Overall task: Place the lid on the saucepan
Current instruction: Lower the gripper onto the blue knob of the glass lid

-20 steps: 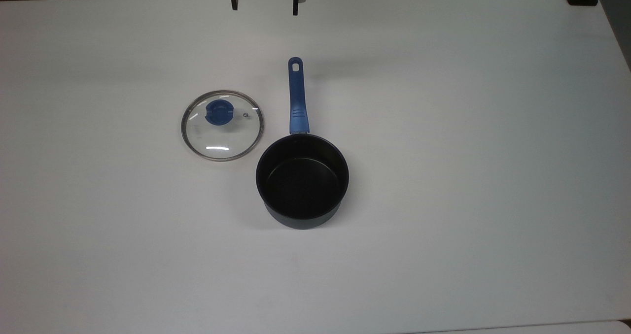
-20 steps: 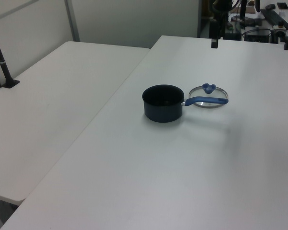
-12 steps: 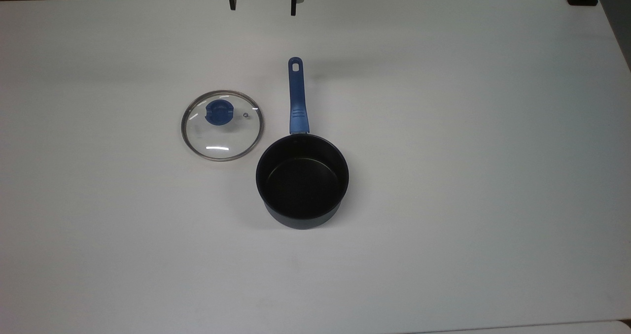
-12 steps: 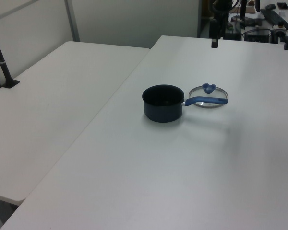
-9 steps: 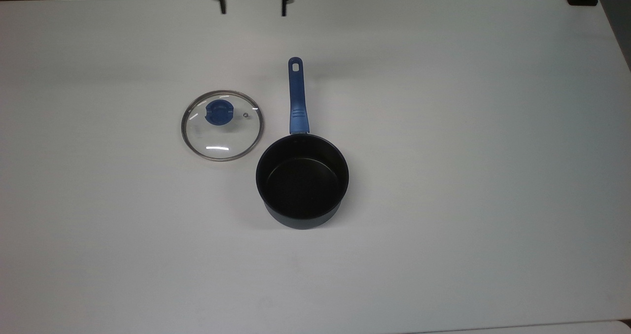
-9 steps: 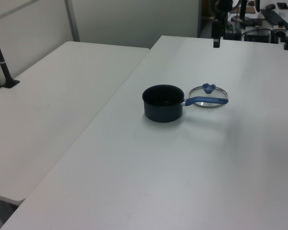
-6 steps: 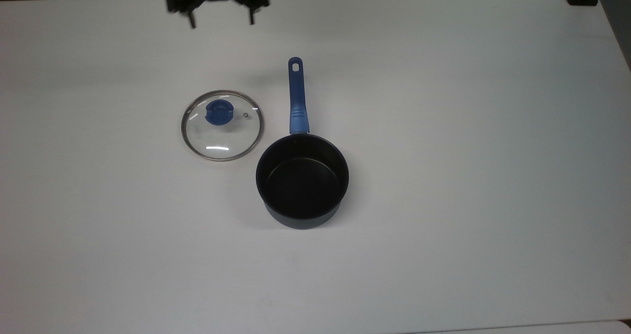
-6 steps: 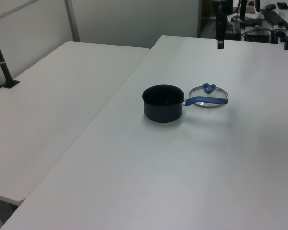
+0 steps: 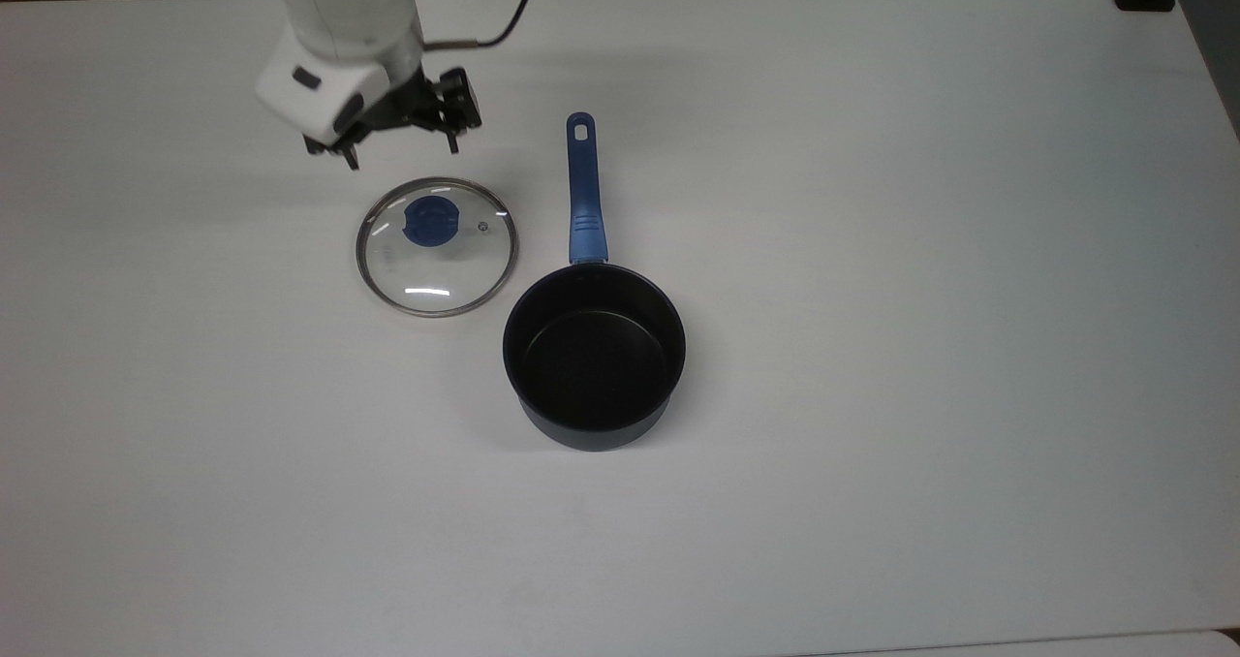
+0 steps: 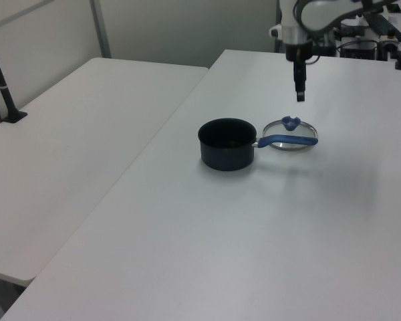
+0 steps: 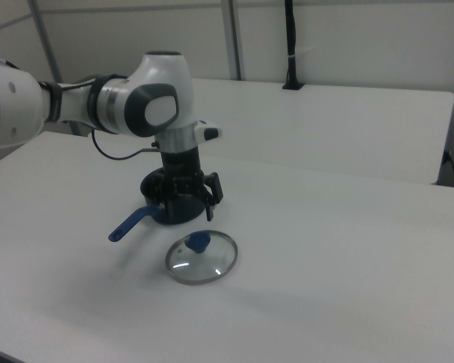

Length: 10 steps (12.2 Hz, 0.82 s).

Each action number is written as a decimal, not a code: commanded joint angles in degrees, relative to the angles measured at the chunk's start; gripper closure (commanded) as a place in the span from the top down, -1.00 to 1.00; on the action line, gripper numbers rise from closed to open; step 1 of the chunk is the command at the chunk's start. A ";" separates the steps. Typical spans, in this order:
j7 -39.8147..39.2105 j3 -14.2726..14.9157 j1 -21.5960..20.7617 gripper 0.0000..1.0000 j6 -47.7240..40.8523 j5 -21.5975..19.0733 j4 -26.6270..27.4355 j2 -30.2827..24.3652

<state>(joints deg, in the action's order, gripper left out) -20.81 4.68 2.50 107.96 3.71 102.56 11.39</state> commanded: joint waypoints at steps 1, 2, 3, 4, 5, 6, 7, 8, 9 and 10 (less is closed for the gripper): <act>-0.02 -0.02 -0.39 1.00 5.57 0.60 3.17 1.44; 1.72 -0.02 -0.22 1.00 8.38 0.60 4.74 2.32; 2.79 -0.02 -0.13 1.00 11.10 0.60 6.24 2.76; 3.67 -0.02 -0.22 1.00 12.69 0.60 6.86 3.37; 5.24 -0.02 -0.39 0.97 14.02 0.60 7.13 4.42; 6.82 -0.11 -0.48 0.95 15.59 0.60 7.13 5.39; 7.27 -0.11 -0.57 0.95 16.31 0.43 7.13 5.92; 7.37 -0.20 -0.57 0.94 16.49 -0.10 6.96 6.01; 7.45 -0.28 -0.57 0.86 16.49 -0.19 6.78 5.93; 7.45 -0.37 -0.66 0.66 16.58 -0.19 6.78 5.93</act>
<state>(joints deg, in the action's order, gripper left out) -14.67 4.38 2.40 123.30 3.69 108.75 18.05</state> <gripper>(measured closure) 0.026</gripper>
